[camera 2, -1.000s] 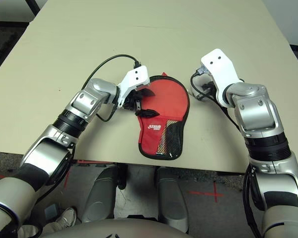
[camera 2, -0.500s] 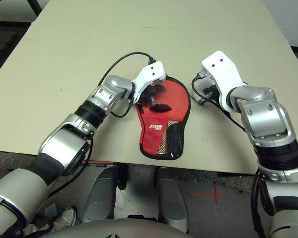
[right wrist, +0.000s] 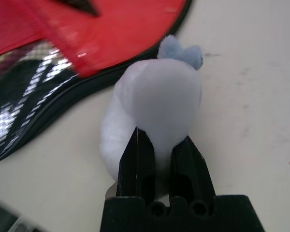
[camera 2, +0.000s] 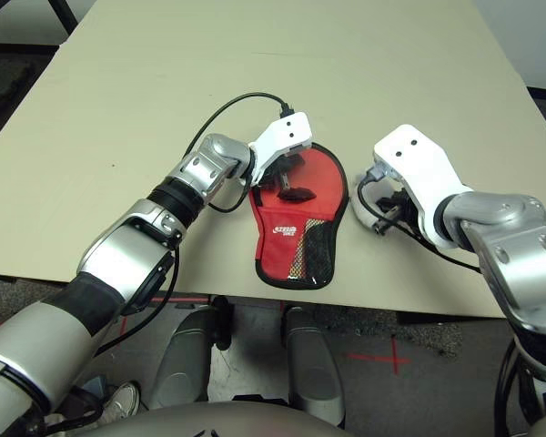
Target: Store the ping-pong paddle in its case and zip it.
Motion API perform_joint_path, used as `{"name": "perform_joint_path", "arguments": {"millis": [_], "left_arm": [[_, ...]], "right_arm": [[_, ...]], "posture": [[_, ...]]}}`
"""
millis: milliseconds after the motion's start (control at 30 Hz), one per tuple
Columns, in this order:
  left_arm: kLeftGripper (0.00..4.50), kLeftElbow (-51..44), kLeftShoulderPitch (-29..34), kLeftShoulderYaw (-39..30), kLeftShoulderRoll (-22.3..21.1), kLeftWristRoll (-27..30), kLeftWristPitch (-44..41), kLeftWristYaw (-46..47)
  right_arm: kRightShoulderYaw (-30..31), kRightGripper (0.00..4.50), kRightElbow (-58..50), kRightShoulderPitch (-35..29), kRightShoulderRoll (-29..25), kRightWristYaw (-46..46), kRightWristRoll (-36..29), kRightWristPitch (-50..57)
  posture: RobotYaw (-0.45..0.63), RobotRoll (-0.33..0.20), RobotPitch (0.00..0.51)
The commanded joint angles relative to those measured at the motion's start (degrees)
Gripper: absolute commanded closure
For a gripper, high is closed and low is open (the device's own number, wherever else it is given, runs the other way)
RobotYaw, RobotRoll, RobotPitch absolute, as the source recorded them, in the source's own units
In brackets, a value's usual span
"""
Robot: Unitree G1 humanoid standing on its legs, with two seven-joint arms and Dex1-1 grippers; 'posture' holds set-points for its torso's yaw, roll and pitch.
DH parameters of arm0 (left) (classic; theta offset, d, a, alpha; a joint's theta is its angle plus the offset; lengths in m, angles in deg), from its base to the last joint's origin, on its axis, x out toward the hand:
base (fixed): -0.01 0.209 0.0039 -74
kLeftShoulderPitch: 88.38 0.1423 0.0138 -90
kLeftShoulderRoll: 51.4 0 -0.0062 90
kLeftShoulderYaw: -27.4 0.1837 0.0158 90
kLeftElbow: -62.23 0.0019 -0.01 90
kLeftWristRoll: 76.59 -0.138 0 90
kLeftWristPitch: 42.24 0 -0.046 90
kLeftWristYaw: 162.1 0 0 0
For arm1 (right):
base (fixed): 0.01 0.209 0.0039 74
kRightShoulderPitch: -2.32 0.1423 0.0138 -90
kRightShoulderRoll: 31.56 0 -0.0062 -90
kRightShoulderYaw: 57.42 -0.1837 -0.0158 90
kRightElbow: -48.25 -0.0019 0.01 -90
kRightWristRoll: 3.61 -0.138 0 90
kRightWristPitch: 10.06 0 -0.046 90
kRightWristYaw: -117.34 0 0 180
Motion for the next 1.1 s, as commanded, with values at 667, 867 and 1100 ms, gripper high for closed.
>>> {"name": "perform_joint_path", "arguments": {"millis": [667,867,1100], "left_arm": [[0.00,9.7,4.2,2.8,-0.1,-5.6,-2.0,1.6],[0.00,10.8,3.6,2.8,0.8,-5.8,-1.2,2.0],[0.00,11.0,2.3,3.0,2.7,-5.8,-0.4,0.5]], "right_arm": [[-13.0,4.43,-13.7,-19.7,-16.9,-7.4,-30.3,1.5],[-10.8,4.43,-13.1,-23.2,-15.6,-5.6,-36.3,-7.1],[5.7,4.43,-5.8,-23.5,-21.3,-7.7,-20.5,-24.7]], "posture": [[-0.28,0.000,0.280],[-0.30,0.000,0.285],[-0.29,0.000,0.286]]}}
